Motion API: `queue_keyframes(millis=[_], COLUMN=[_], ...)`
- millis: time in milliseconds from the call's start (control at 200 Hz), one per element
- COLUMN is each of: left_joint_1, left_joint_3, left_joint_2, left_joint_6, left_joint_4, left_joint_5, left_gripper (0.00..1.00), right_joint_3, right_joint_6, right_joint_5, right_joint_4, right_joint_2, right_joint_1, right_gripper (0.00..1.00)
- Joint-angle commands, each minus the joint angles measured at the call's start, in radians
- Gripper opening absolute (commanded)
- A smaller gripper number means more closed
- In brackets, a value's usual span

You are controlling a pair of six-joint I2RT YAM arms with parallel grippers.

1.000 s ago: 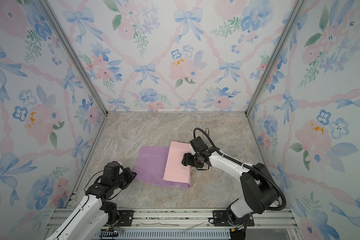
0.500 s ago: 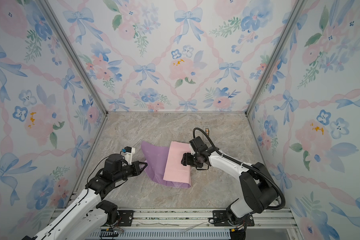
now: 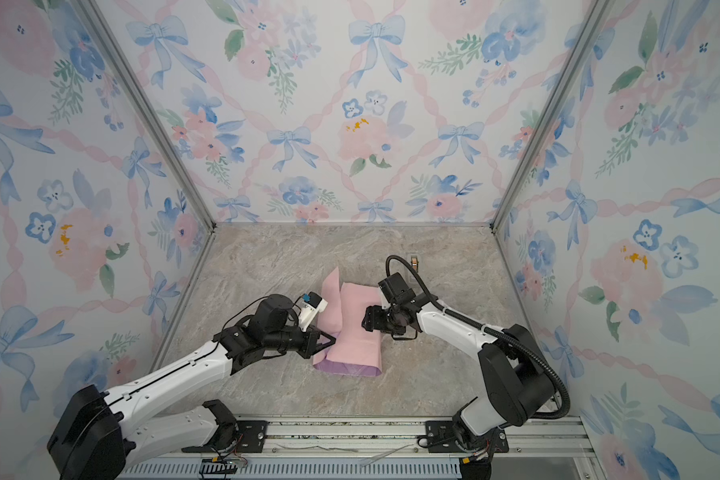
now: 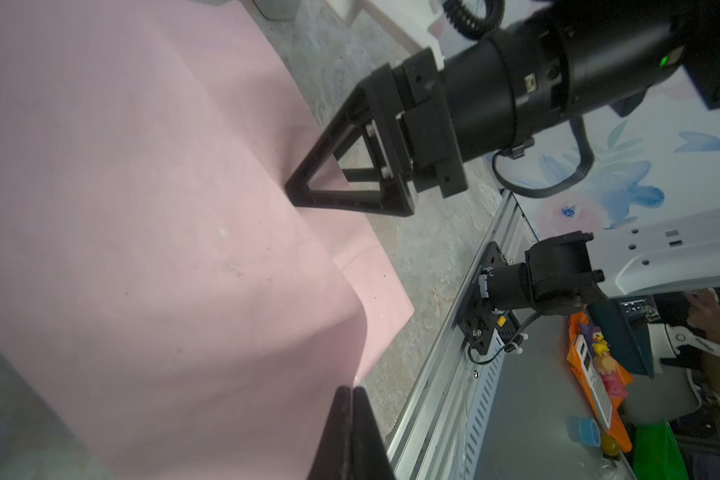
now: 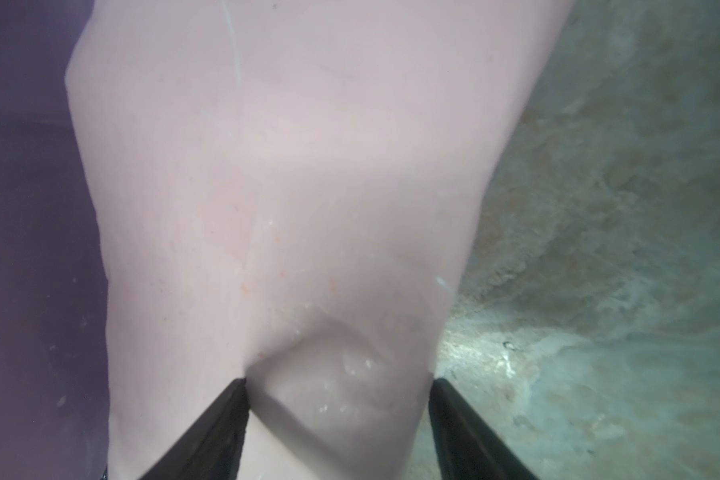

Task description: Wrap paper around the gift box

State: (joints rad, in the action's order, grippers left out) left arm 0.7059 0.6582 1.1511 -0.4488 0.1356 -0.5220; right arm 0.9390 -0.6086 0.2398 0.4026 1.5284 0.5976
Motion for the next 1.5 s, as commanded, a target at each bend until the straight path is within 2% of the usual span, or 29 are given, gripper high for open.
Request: queue_keyframes(millis=[0, 315, 520, 705, 1025, 1310, 1350, 1405, 1465, 1495], left_joint_1=[0.041, 0.075, 0.081, 0.086, 0.096, 0.099, 0.099, 0.099, 0.099, 0.099], left_joint_3=[0.048, 0.068, 0.113, 0.126, 0.124, 0.130, 0.130, 0.132, 0.133, 0.131], left_joint_2=[0.067, 0.230, 0.272, 0.287, 0.294, 0.289, 0.283, 0.260, 0.224, 0.204], left_joint_6=[0.083, 0.096, 0.097, 0.102, 0.113, 0.117, 0.113, 0.100, 0.080, 0.067], left_joint_4=[-0.004, -0.002, -0.003, -0.002, 0.000, 0.003, 0.004, 0.004, 0.004, 0.004], left_joint_5=[-0.073, -0.017, -0.015, -0.031, -0.053, -0.055, -0.050, -0.038, -0.020, -0.002], left_gripper=[0.00, 0.00, 0.00, 0.00, 0.00, 0.00, 0.06, 0.13, 0.27, 0.30], right_joint_3=[-0.021, -0.054, -0.083, -0.111, 0.013, 0.027, 0.026, 0.023, 0.018, 0.012], right_joint_6=[0.003, -0.010, -0.052, -0.086, -0.032, -0.037, -0.038, -0.033, -0.025, -0.025], right_joint_5=[-0.001, 0.031, 0.054, 0.123, 0.028, 0.017, 0.008, -0.011, -0.034, -0.040], right_joint_4=[-0.010, -0.067, -0.086, -0.119, 0.003, -0.039, -0.035, -0.020, -0.007, -0.006], right_joint_2=[0.010, -0.045, -0.161, -0.238, -0.093, 0.002, 0.012, 0.026, 0.037, 0.040], right_joint_1=[0.010, -0.011, -0.049, -0.090, -0.026, -0.018, -0.018, -0.018, -0.018, -0.018], right_gripper=[0.71, 0.72, 0.77, 0.82, 0.85, 0.82, 0.79, 0.71, 0.64, 0.61])
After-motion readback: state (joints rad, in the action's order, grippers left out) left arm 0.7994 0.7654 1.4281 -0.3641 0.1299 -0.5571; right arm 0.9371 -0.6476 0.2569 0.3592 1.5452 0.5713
